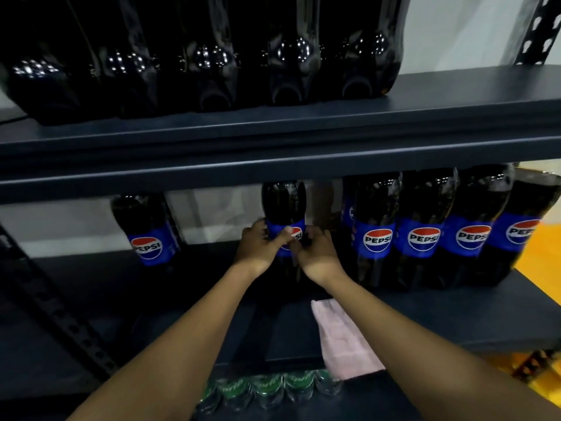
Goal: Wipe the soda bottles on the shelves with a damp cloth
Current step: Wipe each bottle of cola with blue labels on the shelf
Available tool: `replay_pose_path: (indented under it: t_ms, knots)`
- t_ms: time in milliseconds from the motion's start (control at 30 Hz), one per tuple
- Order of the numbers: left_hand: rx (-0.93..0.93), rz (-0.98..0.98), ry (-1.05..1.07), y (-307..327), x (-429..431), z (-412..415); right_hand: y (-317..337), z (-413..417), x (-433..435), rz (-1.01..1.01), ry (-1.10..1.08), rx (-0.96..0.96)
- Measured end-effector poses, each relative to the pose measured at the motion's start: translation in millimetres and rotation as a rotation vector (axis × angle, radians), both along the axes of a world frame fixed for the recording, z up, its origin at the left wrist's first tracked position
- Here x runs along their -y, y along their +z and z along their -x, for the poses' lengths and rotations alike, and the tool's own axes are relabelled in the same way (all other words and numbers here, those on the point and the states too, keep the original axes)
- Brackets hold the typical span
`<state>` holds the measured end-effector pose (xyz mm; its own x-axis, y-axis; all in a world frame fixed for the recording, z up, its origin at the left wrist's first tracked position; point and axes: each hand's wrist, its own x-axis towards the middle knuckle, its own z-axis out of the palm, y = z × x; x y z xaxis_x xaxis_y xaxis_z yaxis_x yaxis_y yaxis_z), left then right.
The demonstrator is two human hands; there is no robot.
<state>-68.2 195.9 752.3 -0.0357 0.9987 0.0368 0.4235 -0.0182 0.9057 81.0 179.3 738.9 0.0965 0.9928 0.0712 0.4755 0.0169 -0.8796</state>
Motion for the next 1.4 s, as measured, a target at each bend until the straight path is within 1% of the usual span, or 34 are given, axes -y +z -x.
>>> replay_pose_path:
  t_ms: [100, 167, 333, 433, 533, 567, 667, 700, 767, 833, 933, 967, 1033, 1167, 1400]
  knots:
    - [0.071, -0.014, 0.021, 0, 33, 16, -7, 9, 23, -0.031, 0.033, -0.117]
    - [0.112, -0.048, 0.037, -4, 54, 25, -8, 13, 41, -0.011, 0.081, -0.184]
    - [0.172, -0.062, 0.017, -16, 100, 43, -11, 13, 81, -0.02, 0.184, -0.132]
    - [0.149, -0.083, -0.009, -15, 124, 44, -16, 12, 101, -0.006, 0.209, -0.148]
    - [0.111, -0.111, -0.039, -15, 135, 48, -18, 11, 115, -0.051, 0.216, -0.151]
    - [0.105, -0.116, -0.047, -17, 138, 49, -18, 9, 118, -0.039, 0.223, -0.155]
    - [0.127, -0.121, -0.072, -15, 142, 48, -17, -6, 119, 0.0, 0.248, -0.216]
    - [0.141, -0.121, -0.074, -15, 144, 47, -15, -14, 119, -0.008, 0.237, -0.207]
    - [0.169, -0.118, -0.074, -13, 145, 45, -17, -33, 115, -0.049, 0.112, -0.077]
    - [0.179, -0.111, -0.073, -13, 147, 44, -33, -49, 108, -0.028, 0.008, 0.166]
    - [0.179, -0.112, -0.066, -12, 148, 43, -69, -51, 106, 0.1, 0.107, 0.601]
    - [0.182, -0.113, -0.063, -11, 148, 42, -81, -49, 106, 0.146, 0.139, 0.711]
    - [0.194, -0.116, -0.066, -11, 148, 42, -98, -44, 107, 0.177, 0.153, 0.847]
    - [0.205, -0.117, -0.063, -13, 149, 42, -108, -32, 105, 0.158, 0.119, 0.955]
    - [0.216, -0.117, -0.06, -11, 151, 40, -108, -35, 109, 0.083, 0.124, 0.921]
